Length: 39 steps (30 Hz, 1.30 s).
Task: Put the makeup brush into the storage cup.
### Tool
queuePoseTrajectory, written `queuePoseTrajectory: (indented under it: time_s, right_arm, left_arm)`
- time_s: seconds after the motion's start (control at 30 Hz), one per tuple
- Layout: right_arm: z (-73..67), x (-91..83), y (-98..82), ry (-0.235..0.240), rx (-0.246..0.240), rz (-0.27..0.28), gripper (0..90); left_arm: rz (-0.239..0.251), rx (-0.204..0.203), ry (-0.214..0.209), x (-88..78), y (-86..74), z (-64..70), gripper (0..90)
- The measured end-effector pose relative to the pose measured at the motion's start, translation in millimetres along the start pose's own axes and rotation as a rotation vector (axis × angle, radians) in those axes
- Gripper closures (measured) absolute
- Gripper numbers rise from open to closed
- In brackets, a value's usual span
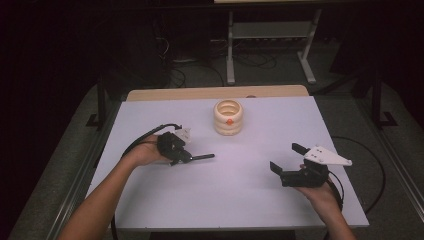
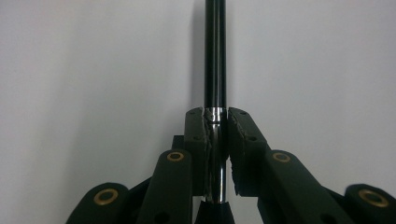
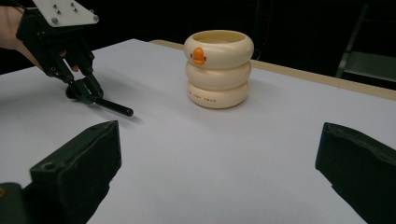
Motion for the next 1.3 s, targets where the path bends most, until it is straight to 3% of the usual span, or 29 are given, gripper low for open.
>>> queuePoseTrajectory:
  time_s: [0.33, 0.57, 0.83, 0.9, 1.07, 1.3]
  right_arm:
    - [-0.8, -1.1, 1.2, 0.006, 0.002, 0.002, 0.0]
    - [-2.0, -1.7, 5.6, 0.024, -0.003, -0.002, 0.0]
    - [-7.2, 3.1, 17.2, 0.09, -0.035, -0.013, 0.0]
    - [-9.0, 4.7, 20.2, 0.104, -0.042, -0.019, 0.0]
    - [-11.5, 9.4, 26.7, 0.135, -0.068, -0.032, 0.0]
    - [-21.1, 15.1, 30.1, 0.217, -0.119, -0.079, 0.0]
  left_arm:
    - [0.049, -0.022, -0.001, -13.8, 10.7, 10.3, 78.6]
    - [0.115, -0.036, 0.005, -22.6, 17.1, 20.7, 78.6]
    - [0.145, -0.017, 0.018, -29.7, 20.7, 32.8, 78.6]
    - [0.173, -0.022, 0.015, -31.4, 22.4, 35.4, 78.6]
    - [0.174, -0.015, 0.02, -32.4, 21.2, 40.3, 78.6]
    - [0.174, -0.006, 0.015, -33.3, 20.4, 47.1, 78.6]
Point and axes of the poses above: each handheld gripper's, and its own axes: x roughly forward along the jaws, y roughly out of its top, z roughly to its right, the point moved 8 cm from there along x, roughly forward along the jaws, and after that the axes turned 4 degrees about -y, right-handed, at the moved point
